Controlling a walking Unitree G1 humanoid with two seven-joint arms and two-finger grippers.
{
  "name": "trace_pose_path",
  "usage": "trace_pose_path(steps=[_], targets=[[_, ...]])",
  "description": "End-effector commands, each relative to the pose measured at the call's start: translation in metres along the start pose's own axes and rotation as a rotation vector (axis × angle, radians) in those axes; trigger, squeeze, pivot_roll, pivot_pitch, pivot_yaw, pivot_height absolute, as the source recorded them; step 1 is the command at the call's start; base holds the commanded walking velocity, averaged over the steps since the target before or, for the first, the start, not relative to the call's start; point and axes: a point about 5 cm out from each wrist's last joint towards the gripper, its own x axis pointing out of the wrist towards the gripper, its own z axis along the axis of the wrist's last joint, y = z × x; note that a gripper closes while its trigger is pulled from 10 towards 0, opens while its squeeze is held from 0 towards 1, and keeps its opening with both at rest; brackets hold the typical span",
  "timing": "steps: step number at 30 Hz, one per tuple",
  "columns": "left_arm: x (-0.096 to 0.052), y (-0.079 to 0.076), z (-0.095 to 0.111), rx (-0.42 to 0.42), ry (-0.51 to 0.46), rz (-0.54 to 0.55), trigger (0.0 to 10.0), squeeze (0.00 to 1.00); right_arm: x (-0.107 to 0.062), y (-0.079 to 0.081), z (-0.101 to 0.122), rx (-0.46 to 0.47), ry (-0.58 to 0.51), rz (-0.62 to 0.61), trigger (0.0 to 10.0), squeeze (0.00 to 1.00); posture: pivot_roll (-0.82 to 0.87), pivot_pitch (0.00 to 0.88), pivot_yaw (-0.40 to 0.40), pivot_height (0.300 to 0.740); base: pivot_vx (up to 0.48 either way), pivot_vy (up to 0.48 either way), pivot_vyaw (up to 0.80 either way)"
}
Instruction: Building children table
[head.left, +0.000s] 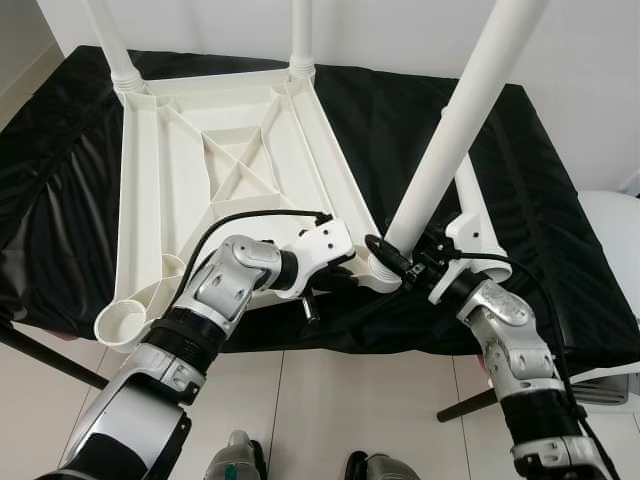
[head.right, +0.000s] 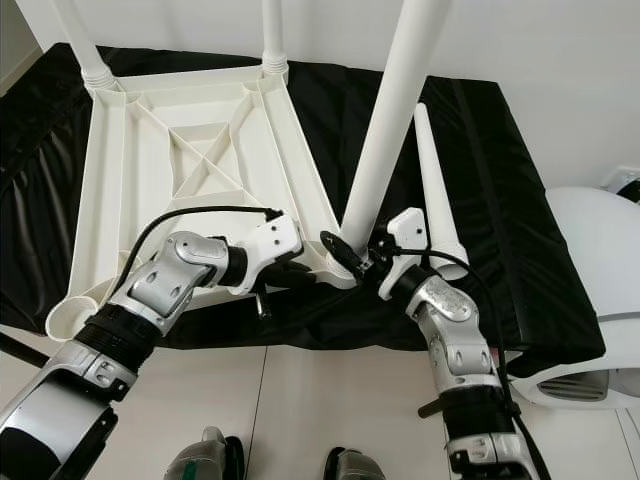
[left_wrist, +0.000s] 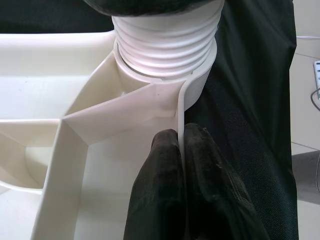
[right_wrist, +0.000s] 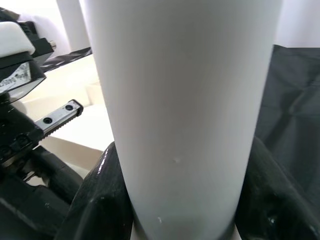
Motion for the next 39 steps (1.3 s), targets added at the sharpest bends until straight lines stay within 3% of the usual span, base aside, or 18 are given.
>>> trace_pose_path(steps=[1, 19, 39], targets=[[-0.014, 0.024, -0.011, -0.073, 0.034, 0.246, 10.0, 0.00, 0.004, 0.019, 0.006, 0.061, -0.075, 0.059, 10.0, 0.00, 0.01, 0.136, -0.008, 0.740, 0.000, 0.000, 0.00], [-0.012, 0.031, -0.006, -0.081, 0.030, 0.280, 10.0, 0.00, 0.011, 0.045, 0.007, 0.054, -0.077, -0.195, 10.0, 0.00, 0.00, 0.143, -0.009, 0.740, 0.000, 0.000, 0.00], [-0.009, 0.031, -0.004, -0.077, 0.024, 0.279, 10.0, 0.00, 0.041, 0.076, -0.021, 0.132, 0.040, -0.485, 10.0, 0.00, 0.02, 0.116, -0.018, 0.740, 0.000, 0.000, 0.00]])
